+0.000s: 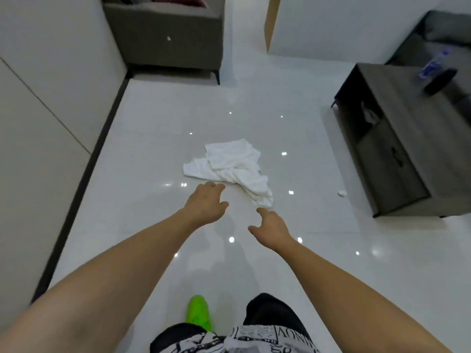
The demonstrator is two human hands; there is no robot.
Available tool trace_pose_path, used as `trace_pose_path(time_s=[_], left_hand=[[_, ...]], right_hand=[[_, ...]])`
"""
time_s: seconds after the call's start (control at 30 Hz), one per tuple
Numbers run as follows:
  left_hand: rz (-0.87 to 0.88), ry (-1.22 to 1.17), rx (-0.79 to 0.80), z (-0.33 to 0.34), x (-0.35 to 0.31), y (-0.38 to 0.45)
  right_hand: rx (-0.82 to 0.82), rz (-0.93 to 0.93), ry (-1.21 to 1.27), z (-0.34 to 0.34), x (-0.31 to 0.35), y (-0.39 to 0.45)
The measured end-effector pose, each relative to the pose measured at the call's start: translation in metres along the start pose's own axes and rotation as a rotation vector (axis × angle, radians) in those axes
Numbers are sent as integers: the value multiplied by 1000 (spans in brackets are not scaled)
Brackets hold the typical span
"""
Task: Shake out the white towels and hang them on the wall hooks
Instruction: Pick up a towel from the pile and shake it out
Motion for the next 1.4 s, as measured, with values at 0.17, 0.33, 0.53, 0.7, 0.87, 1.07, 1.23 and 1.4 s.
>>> trace_pose_path(time_s=[0.17,0.33,0.53,0.7,0.87,1.07,1.23,1.4], left_hand=[[97,29,94,4,-42,97],[108,21,173,31,-87,202],[-57,22,257,53,-108,328],[-118,11,274,65,-107,416],[-169,-39,275,130,-69,510],[-155,45,323,287,19,663],[78,266,353,408,61,759],[105,256,432,434,52,774]], right_hand=[[0,139,96,-33,-39,63],[16,214,171,-65,-93,159],[164,246,216,-99,-147,286],[215,208,165,-116,-164,386],[207,141,129,-75,-177,508],[210,132,83,62,-243,679],[163,37,-226,160,-304,782],[5,85,-185,174,-324,787]])
Point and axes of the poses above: each hand's wrist, its own y-axis towards the middle knuckle, its own z-axis out of the palm, x = y × z, the point moved 2 cm from there along y, towards the middle knuckle, and after that the axes turned 5 degrees about -z, right-handed, at the moved point
